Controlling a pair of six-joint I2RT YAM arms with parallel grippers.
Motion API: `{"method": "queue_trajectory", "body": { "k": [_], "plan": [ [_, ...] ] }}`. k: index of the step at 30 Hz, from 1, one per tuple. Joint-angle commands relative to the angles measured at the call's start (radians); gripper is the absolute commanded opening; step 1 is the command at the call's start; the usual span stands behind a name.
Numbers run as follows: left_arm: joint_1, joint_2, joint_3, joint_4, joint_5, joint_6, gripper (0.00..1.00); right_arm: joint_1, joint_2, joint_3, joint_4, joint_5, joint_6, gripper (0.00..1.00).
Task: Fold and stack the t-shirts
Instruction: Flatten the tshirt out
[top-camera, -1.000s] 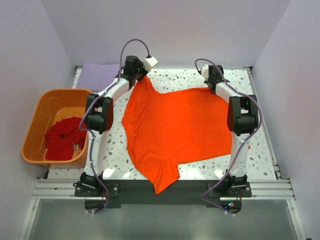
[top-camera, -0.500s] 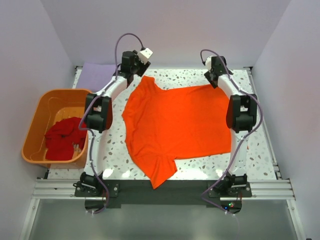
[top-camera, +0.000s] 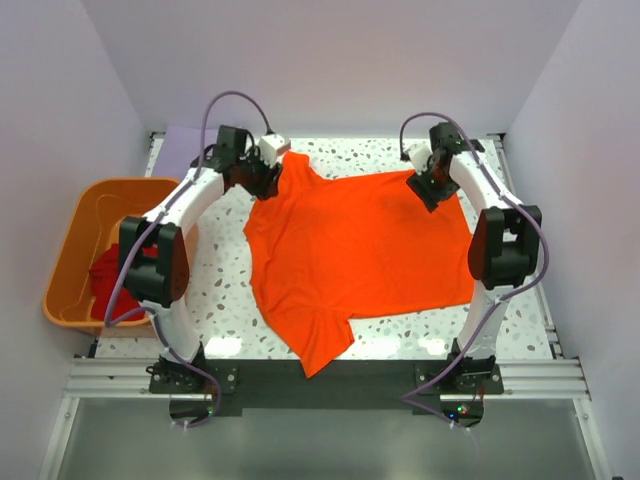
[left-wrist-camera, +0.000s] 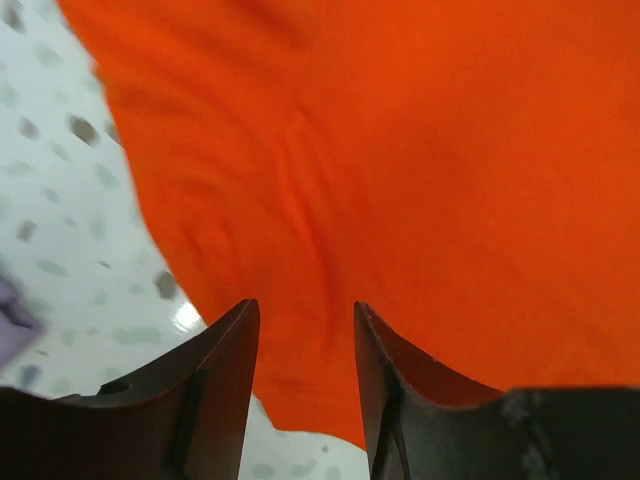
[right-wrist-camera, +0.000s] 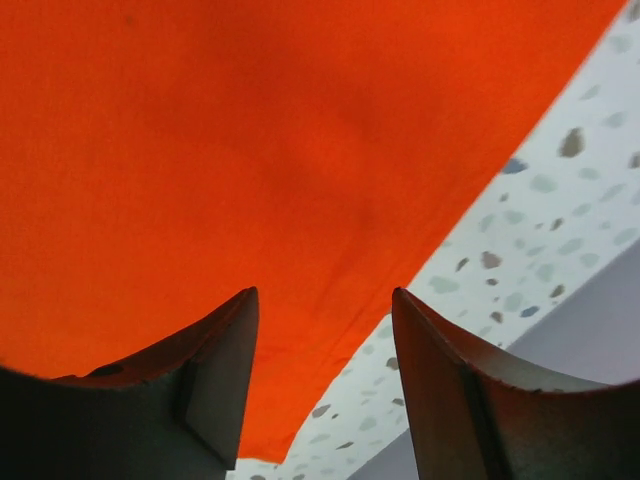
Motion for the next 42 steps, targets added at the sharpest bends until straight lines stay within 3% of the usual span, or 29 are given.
{"method": "queue_trajectory", "body": {
  "k": [1, 16, 21, 24, 28, 30, 35, 37, 42],
  "plan": [
    [0.001, -0.001, -0.114, -0.123, 0.057, -0.040, 0.47, 0.000, -0.018, -0.111, -0.075, -0.019, -0.042, 0.57],
    [0.022, -0.033, -0.381, -0.200, -0.193, 0.027, 0.31, 0.019, -0.128, -0.530, -0.034, 0.004, -0.064, 0.52],
    [0.021, -0.114, -0.450, -0.304, -0.204, 0.088, 0.27, 0.101, -0.266, -0.688, -0.114, -0.046, -0.084, 0.52],
    [0.018, -0.160, -0.439, -0.377, -0.158, 0.125, 0.26, 0.108, -0.322, -0.693, -0.189, -0.110, -0.101, 0.51],
    [0.015, -0.166, -0.263, -0.444, -0.063, 0.194, 0.31, 0.105, -0.329, -0.537, -0.314, -0.218, -0.124, 0.51],
    [0.015, -0.111, -0.093, -0.421, -0.014, 0.190, 0.36, 0.100, -0.303, -0.455, -0.295, -0.230, -0.095, 0.51],
    [0.013, 0.141, 0.331, -0.284, 0.045, 0.032, 0.40, 0.100, -0.132, -0.176, -0.156, -0.238, 0.013, 0.41],
    [0.012, 0.215, 0.429, -0.205, 0.068, -0.051, 0.40, 0.100, -0.080, -0.075, -0.083, -0.229, 0.080, 0.31],
    [-0.022, 0.384, 0.622, -0.044, 0.080, -0.181, 0.38, 0.100, 0.051, 0.072, 0.028, -0.226, 0.151, 0.23]
  ]
}}
